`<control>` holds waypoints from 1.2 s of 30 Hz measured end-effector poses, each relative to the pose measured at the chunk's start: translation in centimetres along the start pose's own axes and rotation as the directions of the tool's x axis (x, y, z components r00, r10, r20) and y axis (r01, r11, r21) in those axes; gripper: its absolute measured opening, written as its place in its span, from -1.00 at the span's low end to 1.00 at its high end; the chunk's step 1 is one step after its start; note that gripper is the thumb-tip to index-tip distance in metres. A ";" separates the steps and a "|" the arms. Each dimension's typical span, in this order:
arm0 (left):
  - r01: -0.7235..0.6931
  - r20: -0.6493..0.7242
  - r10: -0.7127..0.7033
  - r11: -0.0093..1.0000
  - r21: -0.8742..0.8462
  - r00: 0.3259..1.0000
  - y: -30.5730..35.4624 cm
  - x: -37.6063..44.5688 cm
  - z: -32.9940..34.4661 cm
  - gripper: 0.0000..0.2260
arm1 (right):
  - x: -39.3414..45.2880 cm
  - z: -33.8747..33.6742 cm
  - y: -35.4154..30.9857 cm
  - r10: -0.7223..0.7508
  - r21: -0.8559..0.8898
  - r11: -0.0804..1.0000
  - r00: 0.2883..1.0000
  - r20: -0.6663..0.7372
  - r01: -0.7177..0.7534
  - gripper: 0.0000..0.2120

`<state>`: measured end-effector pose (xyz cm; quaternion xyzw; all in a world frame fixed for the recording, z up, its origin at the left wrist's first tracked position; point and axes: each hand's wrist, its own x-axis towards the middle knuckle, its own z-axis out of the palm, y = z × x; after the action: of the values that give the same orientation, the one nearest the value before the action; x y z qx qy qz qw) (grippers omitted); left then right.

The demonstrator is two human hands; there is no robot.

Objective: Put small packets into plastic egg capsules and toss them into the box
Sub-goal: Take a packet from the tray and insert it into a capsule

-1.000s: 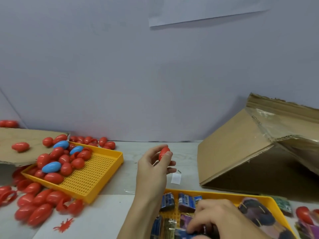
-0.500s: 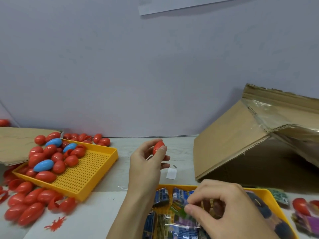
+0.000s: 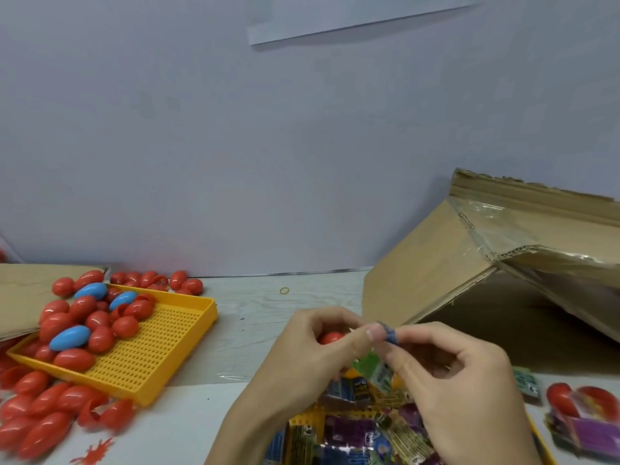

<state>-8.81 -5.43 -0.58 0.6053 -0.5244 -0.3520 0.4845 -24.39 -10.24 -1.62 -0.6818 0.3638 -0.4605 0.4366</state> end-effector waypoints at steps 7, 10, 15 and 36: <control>-0.004 0.050 0.005 0.999 -0.032 0.999 0.5 -0.6 -0.7 -0.80 | 0.5 -0.6 0.1 0.095 0.215 0.973 0.994 -0.045 -0.084 -0.65; -0.014 0.044 0.015 0.999 -0.039 0.999 0.7 -0.6 -0.7 -0.85 | 0.6 -0.8 -0.1 0.107 0.241 0.966 0.994 -0.036 -0.095 -0.56; -0.051 0.005 0.051 0.997 -0.065 0.999 0.6 -0.4 -0.4 -0.74 | 0.3 -0.1 -0.3 0.005 0.249 0.968 0.999 0.047 -0.016 -0.73; -0.136 0.030 0.150 0.955 -0.262 0.988 0.3 -0.1 -0.4 -0.87 | 0.6 -0.1 1.0 0.126 0.248 0.961 0.992 0.009 -0.124 -0.88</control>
<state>-8.59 -5.21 -0.17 0.4882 -0.5281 -0.3966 0.5704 -24.36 -11.17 -2.32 -0.5959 0.3474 -0.4762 0.5454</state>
